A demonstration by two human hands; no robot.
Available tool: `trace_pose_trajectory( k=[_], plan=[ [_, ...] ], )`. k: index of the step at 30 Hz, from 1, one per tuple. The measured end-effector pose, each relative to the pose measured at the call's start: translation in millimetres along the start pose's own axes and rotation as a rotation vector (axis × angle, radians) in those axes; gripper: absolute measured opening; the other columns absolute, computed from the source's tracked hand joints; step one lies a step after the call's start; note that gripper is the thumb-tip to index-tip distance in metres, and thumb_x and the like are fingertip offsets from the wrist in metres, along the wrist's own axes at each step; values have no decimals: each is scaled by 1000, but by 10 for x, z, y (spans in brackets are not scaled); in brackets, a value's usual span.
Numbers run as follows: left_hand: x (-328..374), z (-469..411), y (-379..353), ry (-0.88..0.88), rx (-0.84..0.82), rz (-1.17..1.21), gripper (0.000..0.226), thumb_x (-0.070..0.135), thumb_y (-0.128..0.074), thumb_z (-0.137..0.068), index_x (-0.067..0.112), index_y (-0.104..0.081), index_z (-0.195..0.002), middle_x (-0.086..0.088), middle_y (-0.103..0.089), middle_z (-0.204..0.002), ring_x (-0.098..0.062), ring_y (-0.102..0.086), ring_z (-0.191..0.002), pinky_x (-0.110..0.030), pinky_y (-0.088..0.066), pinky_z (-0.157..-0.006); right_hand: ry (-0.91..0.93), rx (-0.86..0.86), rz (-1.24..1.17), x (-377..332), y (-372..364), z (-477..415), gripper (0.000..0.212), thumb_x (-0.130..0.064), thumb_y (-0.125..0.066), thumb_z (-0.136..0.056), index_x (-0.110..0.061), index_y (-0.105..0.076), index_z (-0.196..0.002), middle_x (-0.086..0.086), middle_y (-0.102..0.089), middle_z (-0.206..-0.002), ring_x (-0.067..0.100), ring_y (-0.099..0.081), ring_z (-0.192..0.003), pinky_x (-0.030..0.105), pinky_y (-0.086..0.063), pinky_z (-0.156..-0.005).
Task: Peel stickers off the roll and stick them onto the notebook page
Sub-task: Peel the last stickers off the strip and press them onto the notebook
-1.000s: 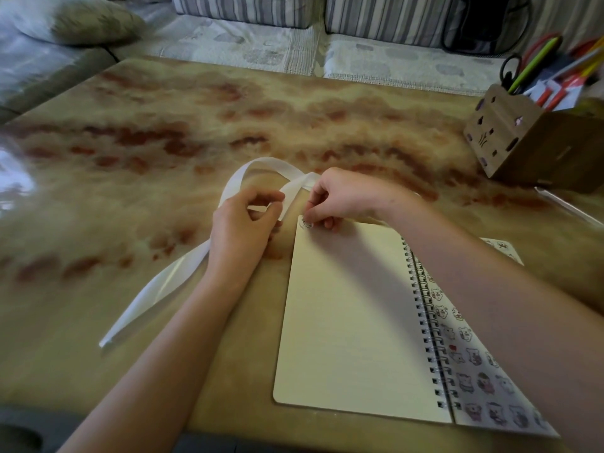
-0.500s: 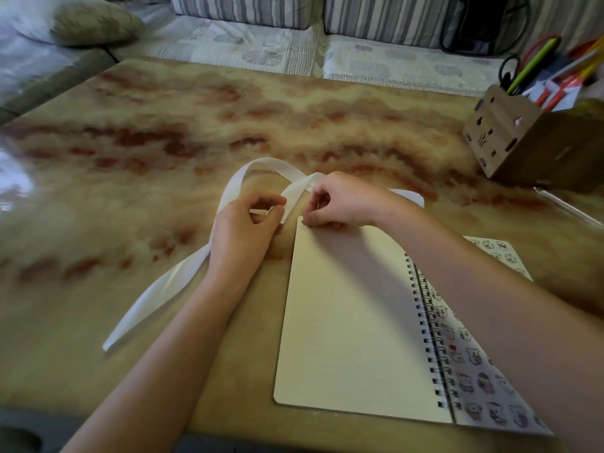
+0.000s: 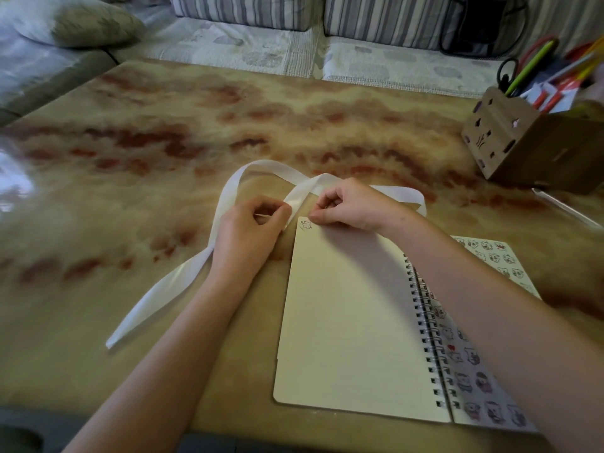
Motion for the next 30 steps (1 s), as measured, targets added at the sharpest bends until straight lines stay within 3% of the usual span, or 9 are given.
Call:
trace_pose_trajectory(
  k=[6,13,17,21,24,30],
  plan=[
    [15,14,-70,-46,9,-133,27,45,-76,-71,30,-67,-91,20,-59,-74,9,-54,-72,-2,-37,-57,34,39,3,27,-52,-14,20,-28,-67,-86,-8,-69,-85,-5,-54,-66,5,-43,-58,20,-33,-56],
    [-5,-15,-135,-39,-25,-162,32,40,-74,-74,26,-66,-103,16,-52,-72,-1,-52,-67,-24,-40,-64,62,30,-11,55,-77,24,16,-26,-72,-83,-12,-69,-90,-15,-55,-61,-2,-46,-53,14,-35,-55],
    [-13,-19,-134,-30,-39,-155,29,34,-71,-77,27,-66,-105,14,-55,-78,-1,-53,-71,-21,-40,-62,65,31,-17,45,-78,43,13,-24,-71,-83,-13,-69,-90,-13,-57,-64,0,-49,-58,18,-38,-61],
    [-26,-19,-126,-16,-47,-132,25,25,-66,-79,28,-66,-104,14,-55,-68,1,-53,-69,-17,-39,-60,48,30,-3,26,-90,61,12,-27,-70,-83,-16,-67,-88,-10,-58,-67,3,-49,-58,18,-38,-59],
    [-41,-15,-119,-19,-37,-141,25,18,-60,-80,29,-66,-102,12,-53,-64,0,-54,-69,-18,-39,-60,71,48,0,15,-116,87,17,-32,-74,-80,-17,-66,-83,-14,-51,-57,-1,-43,-50,18,-34,-54],
    [-41,-10,-119,-23,-36,-137,24,19,-62,-80,28,-66,-102,11,-50,-60,0,-51,-64,-18,-35,-57,46,18,-9,24,-81,77,13,-28,-74,-80,-19,-65,-84,-13,-50,-60,0,-44,-51,19,-35,-57]
  ],
)
Point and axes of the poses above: each hand's wrist, its own z-axis away from the middle knuckle, its own y-axis out of the back of the hand, x = y × z, the point moved 1 cm from there along -z, towards the middle knuckle
